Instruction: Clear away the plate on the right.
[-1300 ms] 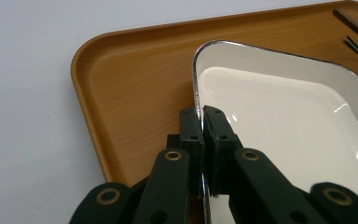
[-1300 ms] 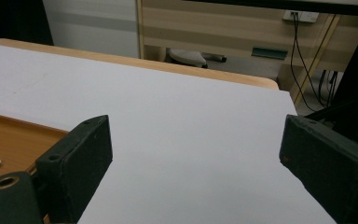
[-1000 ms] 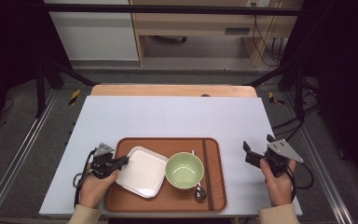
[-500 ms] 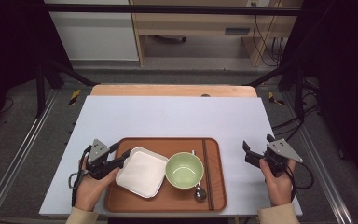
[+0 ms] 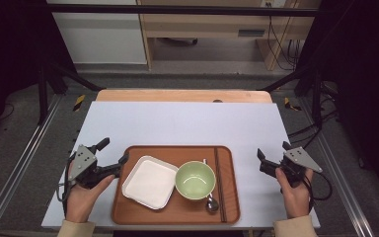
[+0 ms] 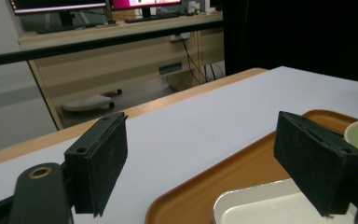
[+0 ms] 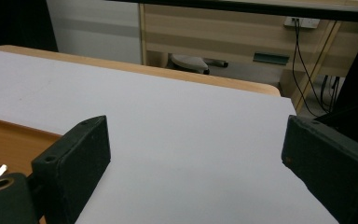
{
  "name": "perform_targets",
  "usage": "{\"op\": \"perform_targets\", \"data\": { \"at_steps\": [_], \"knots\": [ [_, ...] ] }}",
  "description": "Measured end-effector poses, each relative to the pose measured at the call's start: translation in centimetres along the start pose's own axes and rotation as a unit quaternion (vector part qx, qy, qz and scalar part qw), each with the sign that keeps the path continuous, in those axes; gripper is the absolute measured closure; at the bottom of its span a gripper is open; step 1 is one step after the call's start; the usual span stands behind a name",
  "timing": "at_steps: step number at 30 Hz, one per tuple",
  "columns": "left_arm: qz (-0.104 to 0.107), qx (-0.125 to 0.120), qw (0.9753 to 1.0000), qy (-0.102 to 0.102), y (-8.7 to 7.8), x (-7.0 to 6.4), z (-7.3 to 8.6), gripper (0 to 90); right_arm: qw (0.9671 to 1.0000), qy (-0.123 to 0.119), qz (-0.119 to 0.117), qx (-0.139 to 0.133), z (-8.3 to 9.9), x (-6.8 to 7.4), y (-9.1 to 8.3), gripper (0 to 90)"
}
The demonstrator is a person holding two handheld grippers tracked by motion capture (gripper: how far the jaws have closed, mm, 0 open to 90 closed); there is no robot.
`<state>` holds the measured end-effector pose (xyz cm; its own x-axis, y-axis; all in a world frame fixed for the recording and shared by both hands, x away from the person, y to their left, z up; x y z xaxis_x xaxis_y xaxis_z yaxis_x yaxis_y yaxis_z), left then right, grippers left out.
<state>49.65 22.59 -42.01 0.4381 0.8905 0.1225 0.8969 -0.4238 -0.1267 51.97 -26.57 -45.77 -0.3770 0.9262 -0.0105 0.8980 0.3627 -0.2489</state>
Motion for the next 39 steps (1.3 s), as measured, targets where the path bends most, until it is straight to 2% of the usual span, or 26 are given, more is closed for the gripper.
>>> {"op": "perform_targets", "data": {
  "at_steps": [5,12,15,19,21,25,28,30,36,39],
  "knots": [
    [0.011,-0.022,0.9997,-0.002,-0.7,0.9,-0.4,13.6,0.9999,0.001,-0.011,-0.013,-0.3,0.3,0.0,8.0],
    [0.024,-0.045,0.9987,0.009,-1.5,1.6,-0.8,10.2,0.9993,0.004,-0.026,-0.026,-0.6,0.7,0.0,8.0],
    [0.039,-0.051,0.9978,0.013,-1.7,1.6,-0.8,9.1,0.9989,0.001,-0.035,-0.032,-0.8,1.1,-0.1,8.2],
    [0.058,-0.059,0.9962,0.027,-1.9,1.4,-0.7,8.9,0.9984,-0.007,-0.047,-0.032,-0.9,1.7,0.0,8.3],
    [0.064,-0.045,0.9964,0.032,-1.9,1.4,-0.2,7.7,0.9978,-0.013,-0.055,-0.034,-0.9,2.1,0.1,8.5],
    [0.067,-0.039,0.9963,0.038,-1.7,1.6,0.7,7.2,0.9965,-0.016,-0.074,-0.034,-0.9,3.0,0.3,8.8],
    [0.072,-0.032,0.9962,0.036,-1.6,1.7,1.5,7.2,0.9952,-0.029,-0.086,-0.036,-0.9,3.8,0.5,8.8],
    [0.075,-0.019,0.9963,0.036,-1.5,1.7,2.3,7.2,0.9943,-0.033,-0.095,-0.036,-0.9,4.3,0.5,8.8],
    [0.069,-0.001,0.9972,0.029,-1.4,2.3,3.8,7.1,0.9908,-0.052,-0.122,-0.028,-0.6,5.8,0.9,8.4],
    [0.069,-0.004,0.9973,0.026,-1.4,2.3,4.0,7.1,0.9889,-0.061,-0.134,-0.022,-0.4,6.5,1.1,8.2]
  ]
}}
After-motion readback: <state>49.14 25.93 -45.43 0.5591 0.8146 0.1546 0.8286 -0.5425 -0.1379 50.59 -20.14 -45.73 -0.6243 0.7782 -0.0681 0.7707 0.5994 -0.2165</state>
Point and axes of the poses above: each handheld gripper's, and its own axes: y roughly forward along the jaws, z roughly out of its underside, x roughly to its left, the point moved 8 cm from there along y, roughly forward along the jaws, and after that the axes turned 8 degrees about -z, right-handed, at the moved point
